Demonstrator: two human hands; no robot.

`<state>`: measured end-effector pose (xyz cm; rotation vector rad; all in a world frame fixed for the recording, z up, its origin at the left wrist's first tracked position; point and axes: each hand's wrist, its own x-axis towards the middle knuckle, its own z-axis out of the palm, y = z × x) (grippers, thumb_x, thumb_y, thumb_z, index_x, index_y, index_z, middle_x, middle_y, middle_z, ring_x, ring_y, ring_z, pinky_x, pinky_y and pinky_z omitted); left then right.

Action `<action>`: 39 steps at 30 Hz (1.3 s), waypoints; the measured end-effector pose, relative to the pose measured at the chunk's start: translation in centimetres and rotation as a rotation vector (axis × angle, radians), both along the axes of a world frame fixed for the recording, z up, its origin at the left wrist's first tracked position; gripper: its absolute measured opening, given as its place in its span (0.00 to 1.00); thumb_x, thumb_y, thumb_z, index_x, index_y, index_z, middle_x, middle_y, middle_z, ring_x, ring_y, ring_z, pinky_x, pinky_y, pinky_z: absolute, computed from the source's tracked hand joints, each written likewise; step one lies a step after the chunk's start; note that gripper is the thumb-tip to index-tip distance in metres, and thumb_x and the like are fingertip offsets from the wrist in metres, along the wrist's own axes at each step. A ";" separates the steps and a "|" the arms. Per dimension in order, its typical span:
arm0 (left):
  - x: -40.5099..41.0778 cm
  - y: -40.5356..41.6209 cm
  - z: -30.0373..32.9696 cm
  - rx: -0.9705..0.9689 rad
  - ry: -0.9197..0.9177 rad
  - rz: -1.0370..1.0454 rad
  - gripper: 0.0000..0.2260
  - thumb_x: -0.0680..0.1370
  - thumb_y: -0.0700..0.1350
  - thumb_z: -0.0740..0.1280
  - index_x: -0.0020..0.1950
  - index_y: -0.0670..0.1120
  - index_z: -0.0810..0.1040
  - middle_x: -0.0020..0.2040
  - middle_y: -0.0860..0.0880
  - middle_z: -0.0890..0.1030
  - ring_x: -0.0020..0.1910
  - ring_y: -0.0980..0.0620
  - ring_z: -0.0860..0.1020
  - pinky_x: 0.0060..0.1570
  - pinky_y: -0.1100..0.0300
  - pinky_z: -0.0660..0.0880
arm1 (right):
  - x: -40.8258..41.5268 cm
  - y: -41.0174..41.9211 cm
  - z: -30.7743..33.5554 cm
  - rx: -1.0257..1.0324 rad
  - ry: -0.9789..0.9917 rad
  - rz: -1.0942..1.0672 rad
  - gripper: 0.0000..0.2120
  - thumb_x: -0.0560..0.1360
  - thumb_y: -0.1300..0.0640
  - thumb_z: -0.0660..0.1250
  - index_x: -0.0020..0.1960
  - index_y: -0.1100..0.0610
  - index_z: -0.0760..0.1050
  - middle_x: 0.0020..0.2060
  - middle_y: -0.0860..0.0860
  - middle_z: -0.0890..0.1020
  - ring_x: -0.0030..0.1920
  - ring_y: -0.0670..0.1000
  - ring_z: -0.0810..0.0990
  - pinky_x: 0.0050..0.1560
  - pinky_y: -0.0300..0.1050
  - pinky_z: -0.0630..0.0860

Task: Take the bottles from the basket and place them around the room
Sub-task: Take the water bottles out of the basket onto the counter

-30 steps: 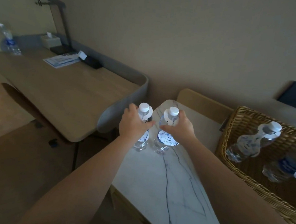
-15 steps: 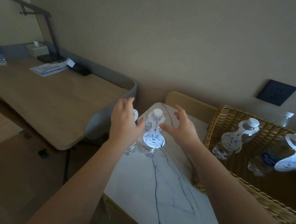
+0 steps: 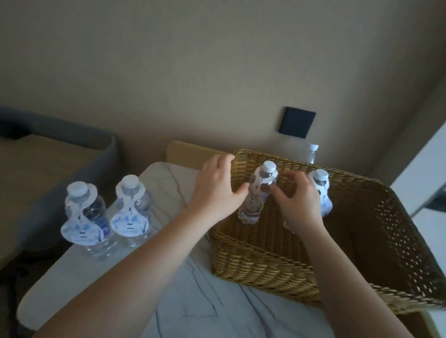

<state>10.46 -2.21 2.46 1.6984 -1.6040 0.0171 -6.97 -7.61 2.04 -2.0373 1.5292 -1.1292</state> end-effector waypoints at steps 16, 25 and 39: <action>-4.0 -13.8 -5.0 0.525 0.356 -0.100 0.43 0.65 0.48 0.81 0.73 0.49 0.60 0.69 0.46 0.72 0.65 0.45 0.72 0.59 0.52 0.71 | -9.4 -13.4 -4.2 0.400 0.139 -0.048 0.48 0.60 0.43 0.79 0.71 0.56 0.60 0.68 0.56 0.70 0.66 0.57 0.70 0.60 0.53 0.71; -4.5 -12.6 -5.1 0.408 0.313 0.010 0.34 0.64 0.53 0.80 0.64 0.48 0.69 0.60 0.49 0.77 0.54 0.50 0.74 0.48 0.57 0.70 | -9.5 -13.6 -4.0 0.296 0.147 0.013 0.35 0.61 0.46 0.79 0.63 0.55 0.69 0.53 0.49 0.76 0.50 0.48 0.72 0.47 0.44 0.69; -0.9 -0.6 7.2 -0.023 0.298 0.145 0.31 0.59 0.71 0.70 0.53 0.52 0.74 0.47 0.57 0.80 0.46 0.55 0.79 0.44 0.55 0.77 | -5.3 -1.3 9.5 -0.044 -0.214 0.125 0.22 0.64 0.43 0.76 0.53 0.49 0.74 0.45 0.43 0.81 0.45 0.43 0.80 0.43 0.44 0.78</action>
